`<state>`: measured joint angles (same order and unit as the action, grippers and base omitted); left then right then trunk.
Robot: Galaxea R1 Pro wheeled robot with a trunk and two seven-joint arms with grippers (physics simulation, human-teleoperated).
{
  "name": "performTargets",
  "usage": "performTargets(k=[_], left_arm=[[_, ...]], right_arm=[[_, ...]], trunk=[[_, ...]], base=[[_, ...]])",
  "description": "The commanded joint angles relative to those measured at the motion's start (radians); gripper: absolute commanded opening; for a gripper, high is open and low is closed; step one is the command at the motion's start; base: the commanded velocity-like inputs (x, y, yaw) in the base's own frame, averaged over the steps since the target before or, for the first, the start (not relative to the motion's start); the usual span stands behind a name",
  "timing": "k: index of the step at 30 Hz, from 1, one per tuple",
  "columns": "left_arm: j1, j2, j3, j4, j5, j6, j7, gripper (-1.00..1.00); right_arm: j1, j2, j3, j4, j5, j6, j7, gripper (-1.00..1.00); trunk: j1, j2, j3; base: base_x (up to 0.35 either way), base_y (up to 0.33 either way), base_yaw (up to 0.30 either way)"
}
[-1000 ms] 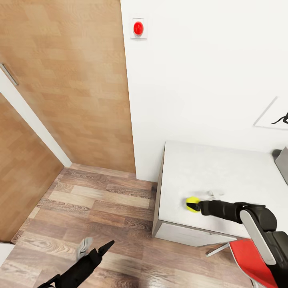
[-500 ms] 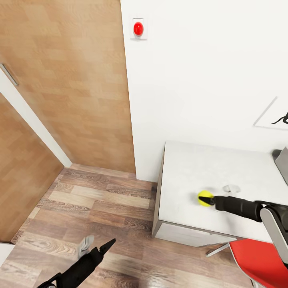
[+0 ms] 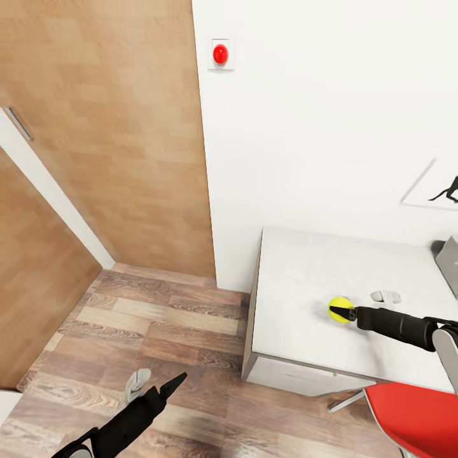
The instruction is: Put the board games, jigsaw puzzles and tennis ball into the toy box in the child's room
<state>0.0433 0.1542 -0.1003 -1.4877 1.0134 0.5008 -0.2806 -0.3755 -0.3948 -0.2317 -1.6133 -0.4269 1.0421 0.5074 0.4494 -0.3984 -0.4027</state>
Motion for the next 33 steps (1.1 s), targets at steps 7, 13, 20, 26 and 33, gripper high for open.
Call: performTargets(k=[7,13,20,26,33], left_arm=[[0.000,0.002,-0.024,-0.011,0.005,0.006,-0.004,1.00],[0.000,0.003,-0.037,-0.013,0.002,0.006,-0.005,1.00],[0.000,0.004,-0.042,-0.014,-0.001,0.006,-0.004,1.00],[0.000,0.004,-0.043,-0.013,-0.002,0.005,-0.002,1.00],[0.000,0.003,-0.044,-0.013,-0.002,0.005,0.000,1.00]], right_arm=[[0.000,-0.003,-0.005,0.000,0.005,0.005,0.008,-1.00],[0.000,-0.004,-0.003,0.000,0.005,0.005,0.008,-1.00],[0.000,-0.004,0.000,0.000,0.005,0.005,0.008,-1.00],[0.000,-0.003,0.002,0.000,0.005,0.005,0.008,-1.00],[0.000,-0.004,0.003,0.000,0.005,0.005,0.008,-1.00]], trunk=[[0.001,-0.002,0.010],[0.001,-0.002,0.019],[0.001,-0.002,0.030],[0.001,-0.002,0.040],[0.001,-0.002,0.051]], base=[[0.000,0.000,0.000],[0.000,0.000,0.000],[0.000,0.000,0.000],[0.000,0.000,0.000],[0.000,0.000,-0.002]])
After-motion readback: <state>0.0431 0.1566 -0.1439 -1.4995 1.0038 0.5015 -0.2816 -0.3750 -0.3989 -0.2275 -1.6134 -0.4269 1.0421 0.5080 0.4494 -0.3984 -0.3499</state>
